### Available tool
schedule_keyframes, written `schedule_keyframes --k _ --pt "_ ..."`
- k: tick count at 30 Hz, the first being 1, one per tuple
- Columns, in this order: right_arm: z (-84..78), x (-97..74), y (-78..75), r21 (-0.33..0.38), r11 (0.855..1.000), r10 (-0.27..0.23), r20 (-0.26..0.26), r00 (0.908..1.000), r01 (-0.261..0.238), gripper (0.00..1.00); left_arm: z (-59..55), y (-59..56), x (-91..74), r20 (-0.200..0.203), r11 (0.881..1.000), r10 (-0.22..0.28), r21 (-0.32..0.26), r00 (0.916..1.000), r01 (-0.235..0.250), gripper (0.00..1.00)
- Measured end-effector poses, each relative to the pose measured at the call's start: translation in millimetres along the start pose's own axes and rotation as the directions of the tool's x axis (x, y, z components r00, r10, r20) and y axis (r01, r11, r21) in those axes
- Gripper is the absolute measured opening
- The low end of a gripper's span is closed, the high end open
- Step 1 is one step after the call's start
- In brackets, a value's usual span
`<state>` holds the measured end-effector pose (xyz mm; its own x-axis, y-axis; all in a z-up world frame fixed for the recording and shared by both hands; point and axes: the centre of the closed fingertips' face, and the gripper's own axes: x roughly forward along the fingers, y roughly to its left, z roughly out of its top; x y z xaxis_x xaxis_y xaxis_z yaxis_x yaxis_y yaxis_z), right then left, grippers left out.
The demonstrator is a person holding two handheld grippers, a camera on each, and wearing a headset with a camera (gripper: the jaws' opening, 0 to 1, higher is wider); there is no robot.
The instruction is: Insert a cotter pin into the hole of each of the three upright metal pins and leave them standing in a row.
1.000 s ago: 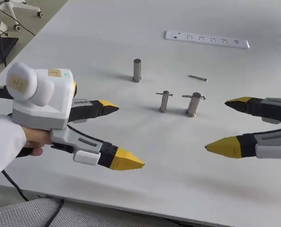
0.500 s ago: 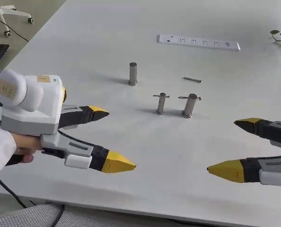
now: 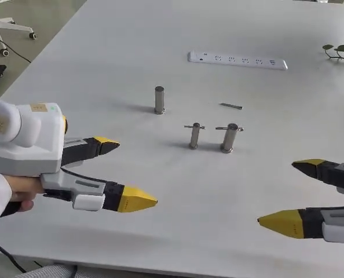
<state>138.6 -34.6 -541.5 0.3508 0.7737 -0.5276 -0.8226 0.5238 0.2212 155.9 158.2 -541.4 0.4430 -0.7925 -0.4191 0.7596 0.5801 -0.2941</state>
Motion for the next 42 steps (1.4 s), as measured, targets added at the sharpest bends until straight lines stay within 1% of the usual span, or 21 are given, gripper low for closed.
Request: schedule_keyframes --k 2,4,6,8,10,12,13,14,15,16,18,21,23,26,30,32,35,36,38,40,42 --pt "0.0 0.0 1.1 0.0 1.0 -0.001 -0.001 1.0 0.001 0.96 4.3 7.0 1.5 -0.001 1.0 0.013 0.007 0.9999 -0.013 0.99" --pt "0.5 -0.4 1.3 -0.001 1.0 -0.008 0.001 1.0 0.008 0.96 12.9 17.0 3.2 0.013 0.999 0.03 0.011 0.9995 -0.03 0.99" --pt "1.0 -0.8 2.2 0.003 1.0 -0.009 0.005 0.9999 0.009 0.96 25.9 32.6 6.2 0.046 0.998 0.065 0.006 0.9968 -0.065 0.99" --pt "0.2 -1.2 2.8 0.002 1.0 -0.012 0.004 0.9999 0.012 0.95 35.2 45.2 8.9 0.071 0.995 0.101 0.004 0.9923 -0.102 0.99" --pt "-1.3 -1.5 2.5 0.004 1.0 -0.016 0.004 0.9999 0.016 0.95 46.2 58.0 12.4 0.104 0.991 0.133 0.001 0.9857 -0.134 0.99" --pt "-3.4 -1.7 2.2 0.017 1.0 -0.019 0.007 0.9998 0.019 0.95 54.1 69.7 15.4 0.113 0.986 0.169 0.0 0.9792 -0.17 0.96" --pt "-4.5 -1.9 2.1 0.024 0.999 -0.021 0.007 0.9997 0.021 0.94 59.9 79.5 15.7 0.125 0.978 0.208 0.003 0.9701 -0.21 0.94" --pt "-5.9 -1.9 1.7 0.029 0.999 -0.025 0.006 0.9997 0.025 0.94 64.3 85.2 16.2 0.138 0.973 0.228 0.009 0.9637 -0.232 0.92" --pt "-7.0 -2.1 2.0 0.032 0.999 -0.027 0.005 0.9996 0.027 0.94 68.5 89.1 17.8 0.15 0.97 0.236 0.014 0.9601 -0.241 0.91" --pt "-7.6 -2.1 2.4 0.034 0.999 -0.027 0.005 0.9996 0.027 0.94 72.1 93.2 20.3 0.152 0.969 0.243 0.016 0.958 -0.248 0.9" --pt "-9.5 -2.1 3.8 0.042 0.999 -0.025 0.004 0.9997 0.025 0.94 77.6 98.8 24.7 0.157 0.967 0.249 0.017 0.9556 -0.255 0.88" --pt "-12.1 -3.2 2.5 0.044 0.998 -0.034 -0.001 0.9994 0.034 0.94 86.8 106.9 35.1 0.167 0.969 0.244 0.006 0.9553 -0.248 0.85" --pt "-12.2 -4.1 0.8 0.05 0.998 -0.038 0.002 0.9993 0.038 0.94 89.6 111.9 41.0 0.163 0.968 0.244 0.021 0.9559 -0.251 0.81" --pt "-11.7 -4.9 -1.3 0.058 0.997 -0.044 0.008 0.999 0.043 0.93 93.9 123.9 51.8 0.157 0.964 0.255 0.036 0.9541 -0.263 0.73" --pt "-11.7 -4.9 -1.5 0.058 0.997 -0.044 0.006 0.999 0.044 0.93 96.4 140.5 61.5 0.138 0.942 0.307 0.095 0.9417 -0.321 0.66" --pt "-11.6 -4.4 -1.4 0.057 0.997 -0.043 0.006 0.9991 0.043 0.93 97.3 145.9 68.4 0.138 0.942 0.308 0.091 0.9411 -0.322 0.61" --pt "-12.3 -3.2 -0.9 0.059 0.998 -0.039 0.003 0.9992 0.039 0.93 95.8 154.4 78.0 0.122 0.942 0.314 0.086 0.9416 -0.325 0.55" --pt "-12.5 -2.4 -1.2 0.06 0.997 -0.038 0.001 0.9993 0.038 0.92 93.4 156.8 81.8 0.107 0.942 0.315 0.085 0.9431 -0.324 0.53" --pt "-13.6 -1.3 -1.3 0.063 0.997 -0.036 -0.001 0.9994 0.036 0.92 90.3 159.9 87.0 0.093 0.944 0.315 0.075 0.9447 -0.322 0.52" --pt "-14.6 -0.8 -1.5 0.066 0.997 -0.034 -0.002 0.9994 0.034 0.92 85.6 162.5 92.8 0.073 0.944 0.312 0.088 0.9474 -0.318 0.52" --pt "-15.3 -0.8 -1.9 0.077 0.997 -0.029 0.002 0.9996 0.029 0.92 82.4 165.3 97.3 0.062 0.944 0.315 0.088 0.9471 -0.319 0.49"
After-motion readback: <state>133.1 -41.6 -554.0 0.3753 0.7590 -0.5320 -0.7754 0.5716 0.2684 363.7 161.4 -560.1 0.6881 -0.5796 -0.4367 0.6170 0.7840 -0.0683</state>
